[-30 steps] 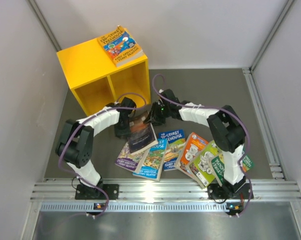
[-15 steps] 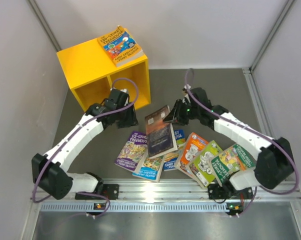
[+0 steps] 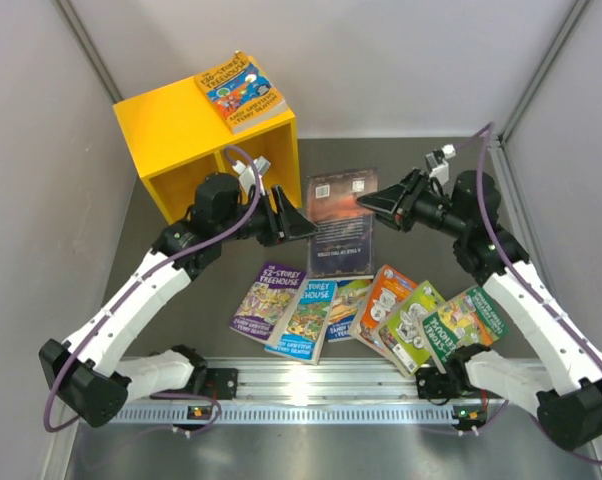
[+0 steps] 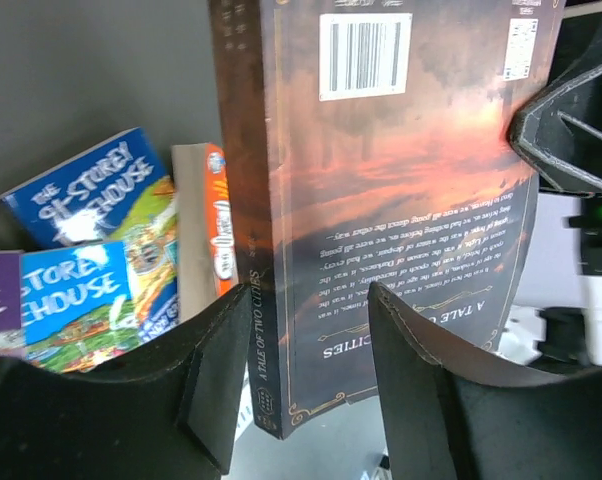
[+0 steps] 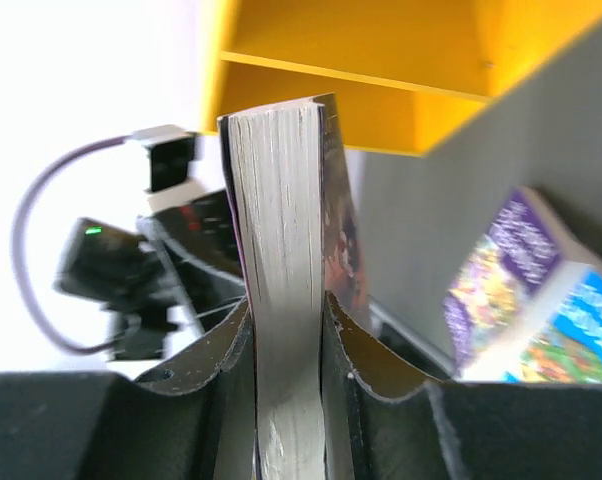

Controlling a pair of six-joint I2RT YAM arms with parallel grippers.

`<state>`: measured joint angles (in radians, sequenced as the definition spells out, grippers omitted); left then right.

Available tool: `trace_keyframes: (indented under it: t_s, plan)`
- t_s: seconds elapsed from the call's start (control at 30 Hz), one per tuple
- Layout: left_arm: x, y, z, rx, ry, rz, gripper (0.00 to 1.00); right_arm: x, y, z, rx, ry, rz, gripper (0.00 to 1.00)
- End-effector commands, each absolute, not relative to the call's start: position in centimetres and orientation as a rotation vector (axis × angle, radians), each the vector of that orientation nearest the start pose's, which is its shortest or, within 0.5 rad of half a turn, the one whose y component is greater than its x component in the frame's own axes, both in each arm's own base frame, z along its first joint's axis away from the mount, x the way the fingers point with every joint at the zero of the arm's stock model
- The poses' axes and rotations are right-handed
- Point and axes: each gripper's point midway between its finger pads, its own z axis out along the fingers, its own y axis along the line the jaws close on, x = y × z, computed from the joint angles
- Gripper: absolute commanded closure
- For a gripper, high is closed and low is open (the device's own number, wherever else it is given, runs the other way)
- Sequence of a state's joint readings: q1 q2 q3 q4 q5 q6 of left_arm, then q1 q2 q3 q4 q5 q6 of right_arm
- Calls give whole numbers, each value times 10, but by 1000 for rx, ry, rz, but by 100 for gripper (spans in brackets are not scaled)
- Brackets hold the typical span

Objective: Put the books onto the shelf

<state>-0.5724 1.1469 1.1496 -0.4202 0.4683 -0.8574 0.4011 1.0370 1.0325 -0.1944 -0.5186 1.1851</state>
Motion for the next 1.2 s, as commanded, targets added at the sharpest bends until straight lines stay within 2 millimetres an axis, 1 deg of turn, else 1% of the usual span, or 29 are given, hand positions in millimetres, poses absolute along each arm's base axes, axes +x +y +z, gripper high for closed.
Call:
trace_keyframes:
  t_s: [0.0, 0.07, 0.1, 0.13, 0.17, 0.2, 0.23, 0.27, 0.3, 0.37, 0.4, 0.43, 0.47, 0.57, 0.63, 0.7, 0.73, 0.77, 0.8, 0.83, 0.9, 0.93, 0.97, 1.0, 1.03, 1.07, 1.1, 1.13, 1.17]
  plan:
    - [217, -289, 345, 105, 2068, -1511, 45, 225, 236, 440, 269, 1674, 1862, 100]
    - [216, -287, 346, 88, 2069, -1504, 44, 222, 232, 446, 279, 1641, 1887, 100]
    - [213, -285, 352, 83, 2048, -1522, 44, 221, 231, 446, 301, 1637, 1908, 100]
    - [210, -285, 351, 87, 2045, -1532, 43, 216, 229, 454, 285, 1596, 1929, 100]
    - [209, -284, 352, 87, 2044, -1534, 43, 215, 227, 456, 294, 1579, 1944, 100]
    - [206, -281, 353, 88, 2045, -1524, 42, 211, 226, 454, 329, 1573, 1989, 100]
    - [206, -279, 353, 83, 2048, -1512, 42, 208, 222, 462, 313, 1512, 2017, 100]
    - [204, -278, 354, 83, 2048, -1512, 41, 210, 222, 454, 343, 1510, 2037, 100]
    - [202, -278, 358, 82, 2029, -1530, 41, 206, 219, 459, 366, 1476, 2076, 100]
    - [194, -280, 370, 110, 1973, -1610, 40, 204, 218, 456, 368, 1463, 2092, 100]
    - [191, -281, 371, 80, 1967, -1661, 40, 202, 217, 457, 354, 1464, 2079, 100]
    - [190, -283, 383, 101, 1904, -1698, 40, 201, 218, 456, 344, 1473, 2067, 100]
    - [189, -283, 385, 96, 1897, -1713, 42, 202, 218, 454, 358, 1498, 2049, 100]
    - [186, -285, 395, 115, 1868, -1750, 51, 200, 216, 456, 344, 1489, 2013, 100]
    - [185, -287, 400, 125, 1866, -1783, 55, 199, 214, 458, 347, 1474, 2015, 100]
    - [182, -292, 411, 173, 1829, -1816, 57, 201, 215, 458, 343, 1475, 2011, 100]
    - [182, -294, 412, 185, 1835, -1819, 60, 201, 215, 458, 338, 1477, 2010, 100]
    - [184, -298, 407, 193, 1866, -1810, 60, 202, 216, 459, 334, 1477, 2007, 100]
    - [184, -299, 414, 218, 1847, -1811, 61, 203, 216, 459, 337, 1477, 2005, 100]
    - [181, -303, 409, 221, 1883, -1809, 62, 203, 216, 461, 332, 1474, 2004, 100]
    - [182, -308, 410, 238, 1895, -1798, 62, 205, 217, 462, 324, 1477, 1999, 100]
    - [181, -311, 410, 247, 1902, -1794, 64, 206, 217, 463, 321, 1475, 1997, 100]
    - [183, -312, 408, 247, 1928, -1765, 73, 206, 218, 465, 313, 1476, 1993, 100]
    - [189, -312, 407, 226, 1935, -1732, 79, 206, 219, 464, 308, 1485, 1991, 100]
    - [191, -312, 407, 214, 1943, -1706, 90, 206, 219, 465, 306, 1490, 1986, 100]
    - [196, -309, 413, 209, 1933, -1662, 100, 206, 220, 464, 301, 1500, 1979, 100]
    - [198, -306, 406, 181, 1981, -1615, 100, 205, 220, 463, 299, 1511, 1977, 95]
    - [207, -302, 406, 138, 1983, -1552, 100, 205, 220, 462, 295, 1519, 1973, 83]
    - [211, -299, 419, 149, 1945, -1517, 100, 204, 221, 460, 290, 1537, 1957, 64]
